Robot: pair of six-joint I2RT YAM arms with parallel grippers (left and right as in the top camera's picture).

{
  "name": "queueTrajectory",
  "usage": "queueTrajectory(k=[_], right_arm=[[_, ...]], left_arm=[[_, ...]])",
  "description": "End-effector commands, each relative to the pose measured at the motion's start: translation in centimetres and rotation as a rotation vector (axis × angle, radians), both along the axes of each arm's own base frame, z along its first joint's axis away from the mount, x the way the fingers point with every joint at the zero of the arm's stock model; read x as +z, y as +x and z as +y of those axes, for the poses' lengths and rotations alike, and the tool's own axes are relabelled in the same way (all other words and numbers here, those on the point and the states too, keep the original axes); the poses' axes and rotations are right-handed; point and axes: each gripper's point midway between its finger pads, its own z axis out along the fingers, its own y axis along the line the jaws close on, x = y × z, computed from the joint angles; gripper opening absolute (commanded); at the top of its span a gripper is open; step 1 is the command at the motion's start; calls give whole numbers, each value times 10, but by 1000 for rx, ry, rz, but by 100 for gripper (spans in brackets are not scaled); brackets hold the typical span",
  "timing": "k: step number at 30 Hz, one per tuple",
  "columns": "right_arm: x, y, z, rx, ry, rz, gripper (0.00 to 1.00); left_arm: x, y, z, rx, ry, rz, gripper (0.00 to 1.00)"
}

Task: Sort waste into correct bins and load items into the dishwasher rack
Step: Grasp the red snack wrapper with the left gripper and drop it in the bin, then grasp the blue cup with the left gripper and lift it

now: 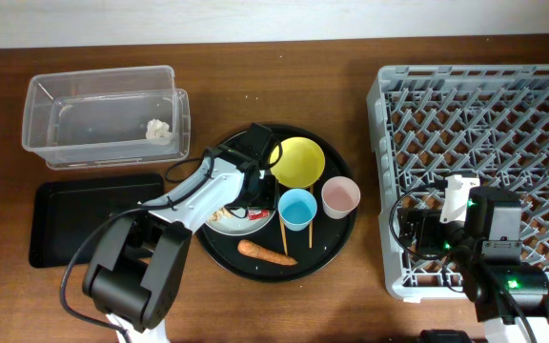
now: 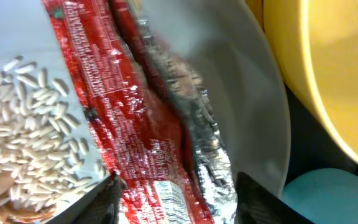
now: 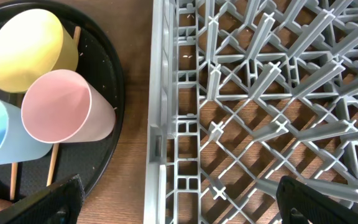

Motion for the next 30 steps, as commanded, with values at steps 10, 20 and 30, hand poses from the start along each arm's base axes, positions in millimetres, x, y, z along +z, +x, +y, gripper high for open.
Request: queueTrajectory(k=[10, 20, 30], right_arm=[[8, 3, 0, -7, 10, -20, 98], [8, 3, 0, -7, 10, -20, 98], [9, 3, 0, -8, 10, -21, 98]], left_arm=[[82, 38, 45, 69, -27, -226, 0], [164, 154, 241, 478, 11, -734, 0], [185, 149, 216, 381, -49, -674, 48]])
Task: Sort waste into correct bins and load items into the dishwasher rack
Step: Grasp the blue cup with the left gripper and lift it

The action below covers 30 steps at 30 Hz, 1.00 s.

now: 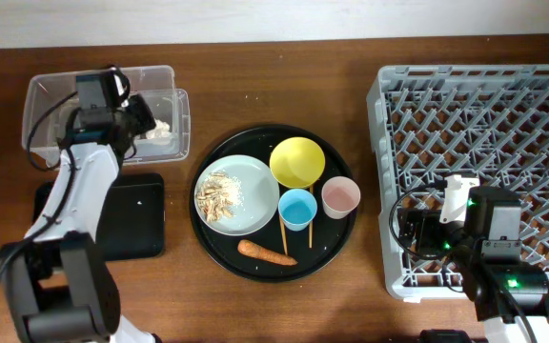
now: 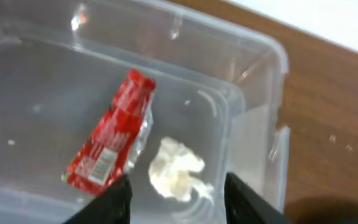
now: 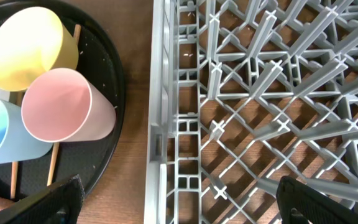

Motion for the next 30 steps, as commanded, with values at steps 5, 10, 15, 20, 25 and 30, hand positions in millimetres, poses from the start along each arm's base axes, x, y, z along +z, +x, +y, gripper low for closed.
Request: queueTrajectory(k=[5, 10, 15, 20, 25, 30], right_arm=[[17, 1, -36, -266, -12, -26, 98], [0, -39, -92, -576, -2, 98, 98], [-4, -48, -98, -594, -2, 130, 99], [-8, -47, -98, -594, 1, 151, 99], [-11, -46, -98, -591, 5, 168, 98], [-11, -46, -98, -591, 5, 168, 98]], left_arm=[[29, -80, -133, -371, -148, 225, 48], [-5, -160, -229, -659, -104, 488, 47], [-44, -195, -281, -806, -45, 610, 47], [-72, -206, -295, -842, -18, 681, 47], [-86, -199, -292, -825, 16, 688, 0], [-68, -190, -269, -757, 2, 716, 0]])
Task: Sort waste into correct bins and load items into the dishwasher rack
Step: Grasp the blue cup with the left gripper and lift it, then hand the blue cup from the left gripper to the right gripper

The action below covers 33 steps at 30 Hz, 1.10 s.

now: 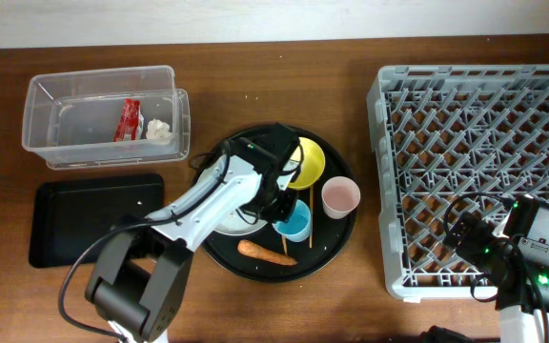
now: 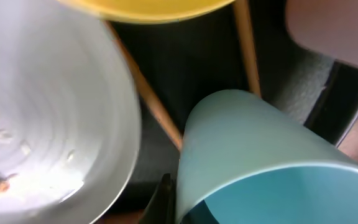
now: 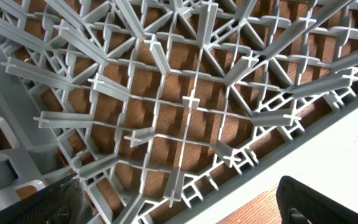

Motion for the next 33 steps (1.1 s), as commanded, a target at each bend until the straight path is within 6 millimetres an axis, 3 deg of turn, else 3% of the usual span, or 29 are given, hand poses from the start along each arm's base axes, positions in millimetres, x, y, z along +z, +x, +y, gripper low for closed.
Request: queueTrajectory(k=[1, 2, 3, 4, 7, 9, 11, 12, 16, 19, 25, 31, 33], right_arm=[[7, 3, -2, -1, -6, -19, 98], [7, 6, 3, 25, 14, -30, 98], [11, 17, 21, 145, 71, -77, 98], [23, 36, 54, 351, 169, -188, 98], [76, 65, 110, 672, 345, -496, 98], [119, 70, 140, 887, 444, -703, 98], [149, 64, 166, 1097, 542, -837, 98], [153, 63, 175, 1157, 589, -853, 98], [142, 67, 215, 1317, 710, -807, 98], [138, 77, 239, 1407, 753, -802, 98], [145, 91, 262, 1525, 727, -882, 98], [164, 71, 295, 1708, 681, -989, 99], [166, 68, 301, 1730, 677, -1002, 94]], left_arm=[[32, 23, 23, 73, -3, -27, 0], [51, 34, 34, 108, -21, -56, 0], [70, 42, 37, 109, -73, -89, 0], [103, 52, 39, 107, -215, -122, 0], [161, 62, 34, 83, -580, -140, 0], [190, 64, 34, 44, -800, -135, 0], [212, 61, 26, -30, -943, -153, 0], [220, 61, 21, -58, -990, -165, 0], [239, 54, 4, -150, -1098, -181, 0], [242, 42, -16, -215, -1113, -167, 0], [242, 17, -45, -298, -1121, -115, 0], [242, 10, -52, -301, -1122, -82, 0], [242, 10, -52, -297, -1122, -79, 0]])
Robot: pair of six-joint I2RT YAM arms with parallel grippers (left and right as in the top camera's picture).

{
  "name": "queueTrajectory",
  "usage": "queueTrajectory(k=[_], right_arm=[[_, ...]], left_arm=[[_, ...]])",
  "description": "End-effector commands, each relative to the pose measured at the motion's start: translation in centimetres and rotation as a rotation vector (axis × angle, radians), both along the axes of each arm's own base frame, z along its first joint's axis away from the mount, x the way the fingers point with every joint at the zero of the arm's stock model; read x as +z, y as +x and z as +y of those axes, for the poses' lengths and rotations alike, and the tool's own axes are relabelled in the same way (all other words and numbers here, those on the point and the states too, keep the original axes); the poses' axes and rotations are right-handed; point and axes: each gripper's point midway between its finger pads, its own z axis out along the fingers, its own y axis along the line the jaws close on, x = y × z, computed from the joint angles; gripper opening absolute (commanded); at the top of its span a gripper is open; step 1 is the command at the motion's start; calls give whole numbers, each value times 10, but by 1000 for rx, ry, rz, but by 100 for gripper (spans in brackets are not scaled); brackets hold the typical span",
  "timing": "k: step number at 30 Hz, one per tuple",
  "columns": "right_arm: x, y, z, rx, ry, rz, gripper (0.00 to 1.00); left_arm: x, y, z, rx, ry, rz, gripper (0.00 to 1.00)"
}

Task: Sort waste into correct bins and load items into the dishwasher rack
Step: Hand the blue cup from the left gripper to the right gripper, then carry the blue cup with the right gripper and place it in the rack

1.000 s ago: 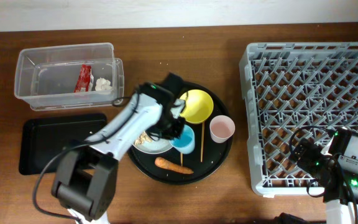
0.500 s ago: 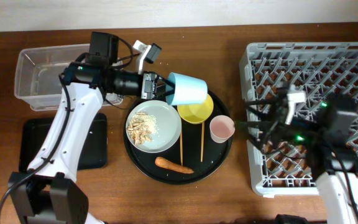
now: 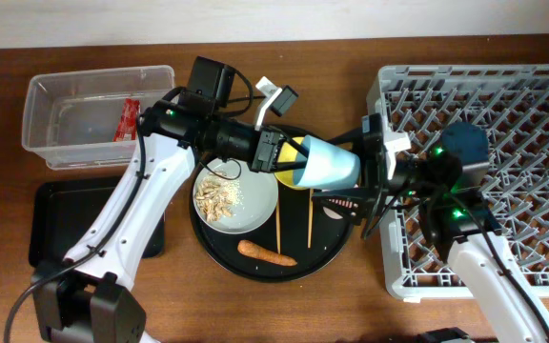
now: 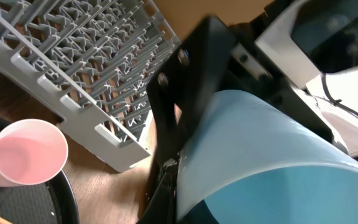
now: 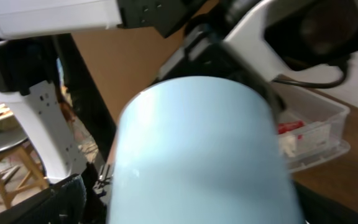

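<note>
A light blue cup (image 3: 328, 164) hangs on its side above the right of the black round tray (image 3: 255, 269). My left gripper (image 3: 276, 152) is shut on its rim, whose inside fills the left wrist view (image 4: 272, 186). My right gripper (image 3: 375, 176) reaches in from the grey dishwasher rack (image 3: 484, 95), and its open fingers stand either side of the cup's body (image 5: 191, 155). A pink cup (image 4: 23, 155) lies on the tray below. A yellow bowl (image 3: 289, 160) is mostly hidden behind the left gripper.
On the tray are a white plate with rice (image 3: 234, 195), a carrot (image 3: 265, 252) and two chopsticks (image 3: 277, 224). The clear bin (image 3: 65, 143) at back left holds a red wrapper (image 3: 127, 119). A black rectangular tray (image 3: 46, 229) lies at front left.
The blue cup stood on the tray with my left gripper on its rim; now it is lifted and tipped sideways. My right gripper has come from the rack's near right to the cup.
My left gripper was at the red wrapper on the plate. Then it was over the clear bin with the wrapper lying inside. Then it was on the blue cup's rim on the tray. Now the cup is raised between both grippers.
</note>
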Motion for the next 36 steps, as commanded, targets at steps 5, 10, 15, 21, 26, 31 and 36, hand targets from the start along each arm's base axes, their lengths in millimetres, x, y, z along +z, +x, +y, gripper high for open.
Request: queueTrajectory(k=[5, 10, 15, 21, 26, 31, 36], right_arm=[[4, 1, 5, -3, 2, -13, 73], [4, 1, 5, -5, 2, -16, 62], [4, 1, 5, -5, 2, -14, 58], [-20, 25, -1, -167, -51, 133, 58], [-62, 55, -21, -422, -165, 299, 58], [-111, 71, -71, -772, -396, 458, 58], [-87, 55, -139, -1083, -688, 520, 58]], left_arm=[[9, -3, -1, -13, -26, -4, 0], [-5, 7, 1, 38, 55, -33, 9], [-20, 20, 8, 101, 150, -68, 32], [-50, 68, 95, 447, 537, -170, 51], [-42, 81, 179, 729, 746, -170, 54], [-51, 78, 226, 836, 893, -132, 56], [-52, 80, 238, 866, 928, -133, 56]])
